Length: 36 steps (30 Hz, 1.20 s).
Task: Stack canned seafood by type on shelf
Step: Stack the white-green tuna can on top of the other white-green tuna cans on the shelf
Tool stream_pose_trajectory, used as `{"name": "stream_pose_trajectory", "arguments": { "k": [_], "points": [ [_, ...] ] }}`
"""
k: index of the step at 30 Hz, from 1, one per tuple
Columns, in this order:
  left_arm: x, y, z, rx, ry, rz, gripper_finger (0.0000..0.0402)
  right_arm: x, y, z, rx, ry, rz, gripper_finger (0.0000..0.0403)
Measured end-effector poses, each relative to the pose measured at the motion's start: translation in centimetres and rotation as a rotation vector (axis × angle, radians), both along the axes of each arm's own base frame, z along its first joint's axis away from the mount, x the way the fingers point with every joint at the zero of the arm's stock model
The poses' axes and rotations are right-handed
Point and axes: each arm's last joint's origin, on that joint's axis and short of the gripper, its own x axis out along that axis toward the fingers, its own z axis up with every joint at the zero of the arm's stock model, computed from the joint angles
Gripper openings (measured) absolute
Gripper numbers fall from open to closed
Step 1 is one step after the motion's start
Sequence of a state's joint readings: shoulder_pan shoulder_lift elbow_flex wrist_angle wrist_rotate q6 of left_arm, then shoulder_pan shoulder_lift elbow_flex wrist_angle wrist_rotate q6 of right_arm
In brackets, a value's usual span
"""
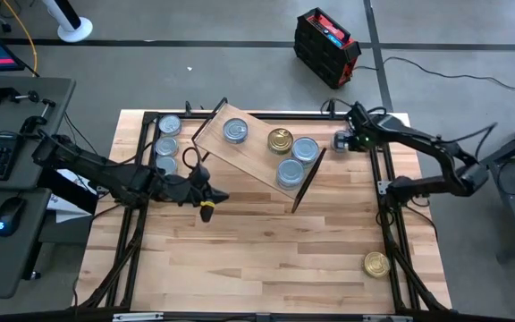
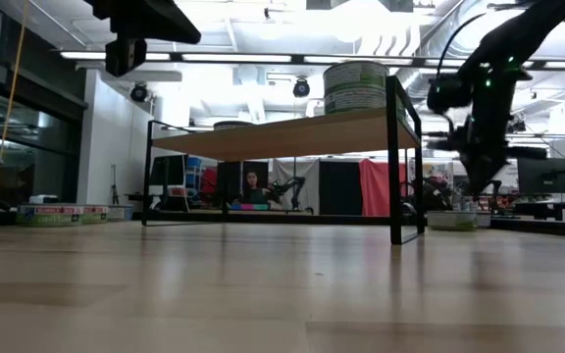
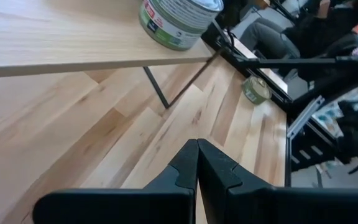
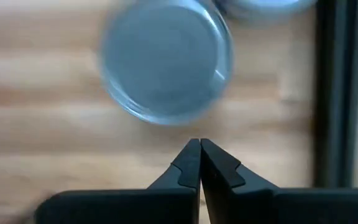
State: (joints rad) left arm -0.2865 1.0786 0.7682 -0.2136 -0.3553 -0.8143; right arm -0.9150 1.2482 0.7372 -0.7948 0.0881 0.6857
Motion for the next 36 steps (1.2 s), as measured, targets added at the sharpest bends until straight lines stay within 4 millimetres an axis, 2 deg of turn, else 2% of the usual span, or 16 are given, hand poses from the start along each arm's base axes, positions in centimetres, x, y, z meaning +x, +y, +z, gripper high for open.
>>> {"name": "stream_pose_trajectory", "arguments": {
  "k": [3,6,14,22,26,31,36],
  "points": [
    [0.0,-0.2,0.0,0.024,0.003,-0.022,0.0000,0.0,-0.6,1.1,-0.097,-0.113,-0.091,0.0000],
    [-0.1,-0.3,0.0,0.035,0.004,-0.033,0.0000,0.0,-1.1,1.1,-0.118,-0.139,-0.149,0.0000],
    [-0.1,-0.2,0.0,-0.008,-0.002,-0.006,0.0000,1.2,-2.6,-1.2,-0.099,-0.101,-0.185,0.0000],
    [-0.1,-0.2,0.0,-0.025,-0.005,0.008,0.0000,2.4,-3.0,-3.1,-0.043,-0.060,-0.094,0.0000],
    [-0.1,-0.2,0.0,-0.030,-0.005,0.010,0.0000,2.1,-2.5,-3.2,0.000,0.003,-0.029,0.0000],
    [-0.1,-0.2,0.0,-0.033,-0.006,0.012,0.0000,0.6,-1.0,-2.7,0.062,0.166,0.030,0.0000],
    [-0.1,-0.2,0.0,-0.020,-0.004,0.005,0.0000,-0.2,0.4,-2.3,0.138,0.256,0.085,0.0000]
  ]
}}
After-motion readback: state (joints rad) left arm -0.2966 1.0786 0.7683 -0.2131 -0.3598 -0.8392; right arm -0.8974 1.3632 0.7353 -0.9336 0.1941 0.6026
